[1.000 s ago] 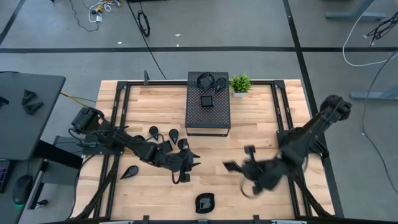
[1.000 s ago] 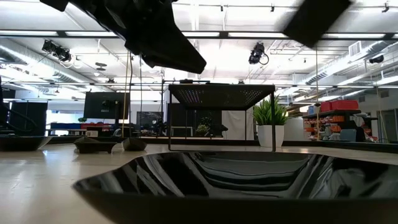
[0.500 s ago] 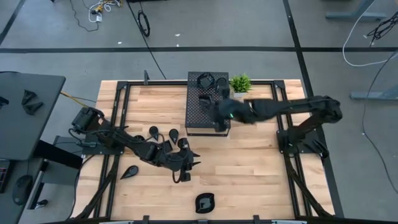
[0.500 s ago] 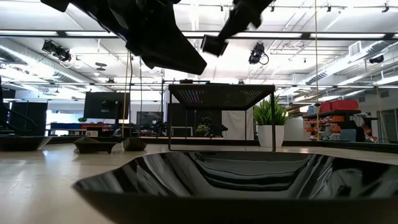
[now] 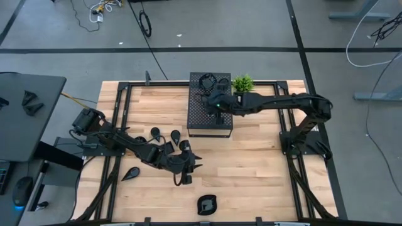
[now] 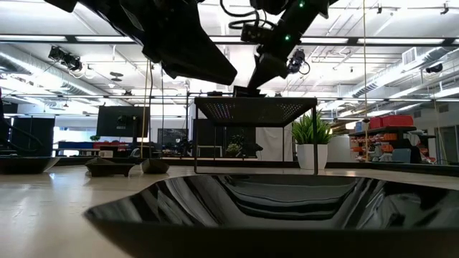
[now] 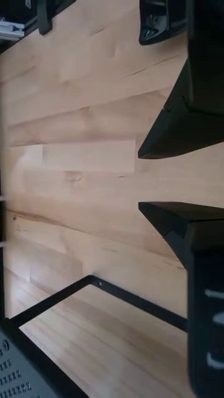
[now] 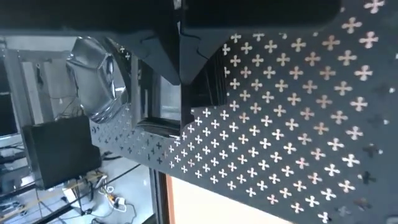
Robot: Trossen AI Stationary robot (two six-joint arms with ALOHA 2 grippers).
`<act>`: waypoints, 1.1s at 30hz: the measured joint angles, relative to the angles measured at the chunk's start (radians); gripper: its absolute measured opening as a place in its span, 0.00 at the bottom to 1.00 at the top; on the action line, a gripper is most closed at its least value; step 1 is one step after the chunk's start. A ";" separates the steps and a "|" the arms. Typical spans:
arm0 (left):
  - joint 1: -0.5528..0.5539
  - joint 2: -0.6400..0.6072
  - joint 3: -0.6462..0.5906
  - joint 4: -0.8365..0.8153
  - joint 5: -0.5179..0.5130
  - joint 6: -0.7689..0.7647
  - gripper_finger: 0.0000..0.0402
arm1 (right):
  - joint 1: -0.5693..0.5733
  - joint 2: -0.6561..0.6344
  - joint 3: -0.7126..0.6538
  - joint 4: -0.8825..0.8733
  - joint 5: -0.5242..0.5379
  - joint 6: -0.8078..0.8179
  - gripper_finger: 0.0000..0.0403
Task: Pick & Place Mini shaped plates
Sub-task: Stack the black square plate on top of the black square plate on the shelf
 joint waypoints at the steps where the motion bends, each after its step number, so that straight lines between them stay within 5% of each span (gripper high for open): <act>1: 0.000 0.000 0.000 0.000 0.000 -0.004 0.31 | 0.000 -0.001 0.000 -0.003 0.000 0.007 0.00; 8: 0.000 0.000 0.000 0.000 0.000 -0.005 0.31 | 0.001 -0.011 0.000 -0.035 0.003 0.055 0.01; 15: 0.000 0.000 0.000 0.000 0.000 -0.005 0.31 | 0.042 -0.013 0.000 -0.064 0.155 0.017 0.01; 33: 0.001 0.000 0.000 0.000 0.000 -0.005 0.31 | 0.051 -0.015 0.000 -0.105 0.149 0.070 0.05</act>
